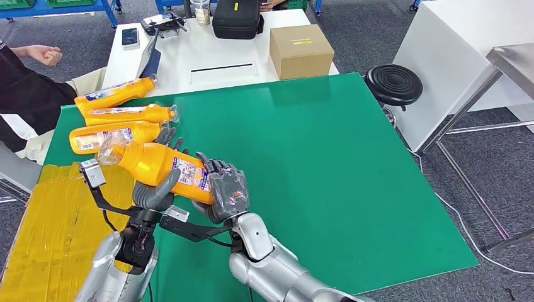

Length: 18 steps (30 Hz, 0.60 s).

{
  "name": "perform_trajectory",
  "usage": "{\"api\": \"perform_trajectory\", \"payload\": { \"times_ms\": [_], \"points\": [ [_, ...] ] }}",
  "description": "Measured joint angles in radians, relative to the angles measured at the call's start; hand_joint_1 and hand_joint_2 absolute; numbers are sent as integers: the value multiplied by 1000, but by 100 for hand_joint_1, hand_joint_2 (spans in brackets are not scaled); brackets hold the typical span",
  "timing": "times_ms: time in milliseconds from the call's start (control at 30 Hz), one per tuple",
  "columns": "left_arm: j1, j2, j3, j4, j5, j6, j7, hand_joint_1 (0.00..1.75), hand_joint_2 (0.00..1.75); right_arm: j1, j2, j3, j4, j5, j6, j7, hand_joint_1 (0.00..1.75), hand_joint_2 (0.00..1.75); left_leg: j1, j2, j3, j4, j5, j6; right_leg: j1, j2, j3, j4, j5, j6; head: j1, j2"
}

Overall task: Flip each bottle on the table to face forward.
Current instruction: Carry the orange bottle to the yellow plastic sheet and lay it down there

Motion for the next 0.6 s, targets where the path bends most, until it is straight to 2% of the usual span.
{"api": "perform_trajectory", "payload": {
  "times_ms": [233,300,367,433,600],
  "points": [
    [-1,0,14,0,-15,21,-6,0,175,-10,14,14,33,-72,14,-19,175,175,0,0,0,0,0,0,0,0,0,0,0,0,0,0],
    [-1,0,15,0,-17,25,-7,41,175,-13,18,14,39,-88,22,-26,175,175,0,0,0,0,0,0,0,0,0,0,0,0,0,0],
    [-1,0,17,0,-20,29,-9,126,175,-15,20,15,44,-99,27,-30,175,175,0,0,0,0,0,0,0,0,0,0,0,0,0,0],
    [-1,0,18,0,-23,31,-10,172,175,-17,22,15,47,-105,29,-30,175,175,0,0,0,0,0,0,0,0,0,0,0,0,0,0],
    [-1,0,21,0,-26,34,-11,175,175,-22,22,16,52,-116,34,-30,175,175,0,0,0,0,0,0,0,0,0,0,0,0,0,0]
  ]
}}
